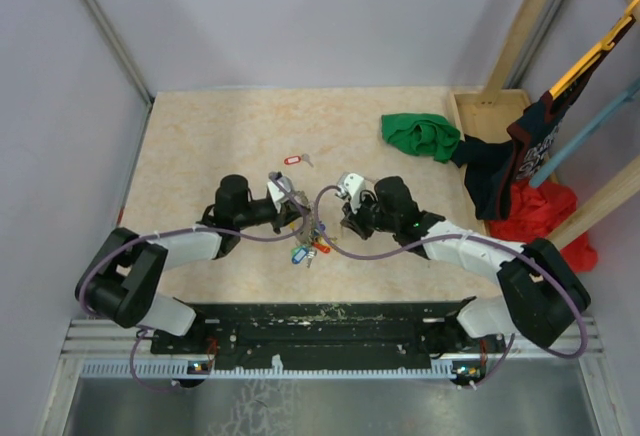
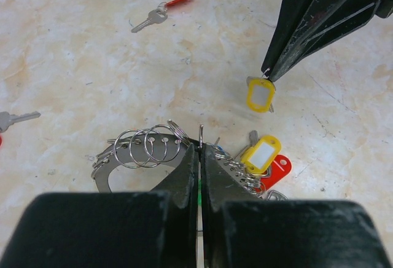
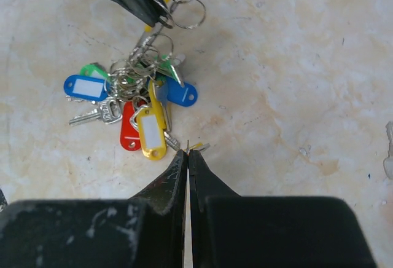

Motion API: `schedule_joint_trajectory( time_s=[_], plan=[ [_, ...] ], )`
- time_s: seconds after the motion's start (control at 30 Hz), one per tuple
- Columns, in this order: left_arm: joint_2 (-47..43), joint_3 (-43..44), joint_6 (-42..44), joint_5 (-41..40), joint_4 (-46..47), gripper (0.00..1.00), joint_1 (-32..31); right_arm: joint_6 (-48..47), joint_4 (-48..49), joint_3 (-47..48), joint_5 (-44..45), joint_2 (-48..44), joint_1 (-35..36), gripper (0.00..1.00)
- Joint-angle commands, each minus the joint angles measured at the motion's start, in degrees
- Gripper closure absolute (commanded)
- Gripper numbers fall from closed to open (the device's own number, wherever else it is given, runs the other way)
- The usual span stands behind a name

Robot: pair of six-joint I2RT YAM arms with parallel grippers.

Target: Put the keys on the keyring

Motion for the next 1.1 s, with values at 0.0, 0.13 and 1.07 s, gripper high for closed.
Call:
schedule_joint_trajectory(
  time_s=[0.0,0.13,1.07],
  plan=[
    [-1.75,-0.6,2.01,4.12,2.2,1.0,0.23,-7.52,13.23,-3.11,-9.53,-4.6,-0.8,1.0],
    [-2.3,-0.9,3.04,5.65,2.27,1.0,0.24,-9.33,20.07,-5.7,-14.17,-5.93,-1.35,1.0],
    [-2.98,-1.43,6.82,15.51,2.11,1.0,0.23,-20.19,11.72,1.22,-23.48,-1.55,-1.97,1.0]
  ],
)
